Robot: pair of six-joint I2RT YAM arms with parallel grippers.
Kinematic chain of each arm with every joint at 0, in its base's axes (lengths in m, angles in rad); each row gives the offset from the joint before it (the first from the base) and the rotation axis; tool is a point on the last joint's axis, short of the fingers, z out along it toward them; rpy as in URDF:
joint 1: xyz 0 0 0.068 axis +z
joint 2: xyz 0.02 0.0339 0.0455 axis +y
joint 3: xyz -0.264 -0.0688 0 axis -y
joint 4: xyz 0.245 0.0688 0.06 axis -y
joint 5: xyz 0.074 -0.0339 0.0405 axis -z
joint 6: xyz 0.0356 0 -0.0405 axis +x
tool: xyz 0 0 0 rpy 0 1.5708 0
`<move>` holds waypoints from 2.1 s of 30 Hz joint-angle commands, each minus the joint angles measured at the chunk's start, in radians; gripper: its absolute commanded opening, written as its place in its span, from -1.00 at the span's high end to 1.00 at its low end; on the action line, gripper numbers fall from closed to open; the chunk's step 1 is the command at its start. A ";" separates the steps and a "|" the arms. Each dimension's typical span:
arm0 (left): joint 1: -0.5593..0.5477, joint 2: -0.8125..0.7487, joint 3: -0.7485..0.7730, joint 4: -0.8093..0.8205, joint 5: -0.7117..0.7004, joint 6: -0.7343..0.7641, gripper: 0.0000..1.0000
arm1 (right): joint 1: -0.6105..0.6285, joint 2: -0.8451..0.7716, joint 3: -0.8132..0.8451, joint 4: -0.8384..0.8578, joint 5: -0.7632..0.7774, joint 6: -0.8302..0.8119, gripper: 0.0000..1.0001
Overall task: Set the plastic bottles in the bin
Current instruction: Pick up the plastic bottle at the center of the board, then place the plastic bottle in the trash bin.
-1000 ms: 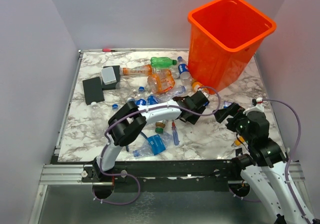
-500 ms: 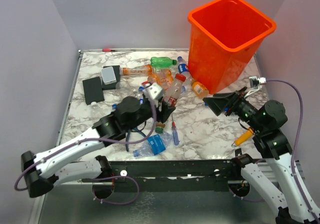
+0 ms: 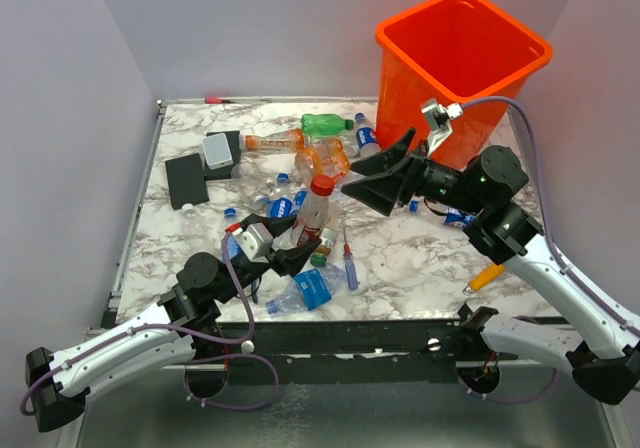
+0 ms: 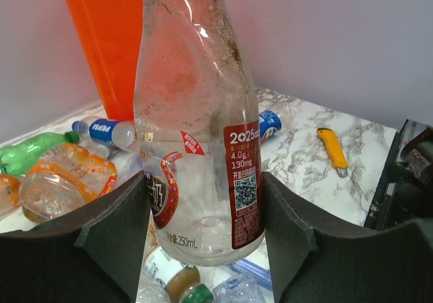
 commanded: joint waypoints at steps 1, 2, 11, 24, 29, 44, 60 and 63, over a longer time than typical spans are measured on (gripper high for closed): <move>0.003 0.001 0.010 0.080 0.013 0.030 0.63 | 0.096 0.053 0.082 -0.078 0.185 -0.108 -0.89; 0.004 0.000 0.009 0.081 0.018 0.029 0.63 | 0.101 0.056 0.071 -0.068 0.212 -0.101 -0.89; 0.003 0.016 0.005 0.082 0.003 0.030 0.64 | 0.189 0.114 0.018 0.015 0.296 -0.073 -0.81; 0.003 0.037 0.006 0.080 -0.011 0.030 0.64 | 0.212 0.170 0.030 -0.058 0.313 -0.080 -0.55; 0.002 0.054 0.010 0.080 0.005 0.029 0.64 | 0.215 0.176 0.011 -0.048 0.315 -0.071 -0.25; 0.003 0.045 0.018 0.062 -0.051 0.024 -0.54 | 0.223 0.173 0.003 -0.048 0.289 -0.053 0.99; 0.003 -0.032 0.028 0.023 -0.266 0.034 -0.98 | 0.223 0.150 0.689 -0.564 1.010 -0.598 0.99; 0.003 -0.042 0.024 0.024 -0.297 0.038 -0.98 | 0.222 0.218 0.805 -0.496 1.239 -0.740 0.99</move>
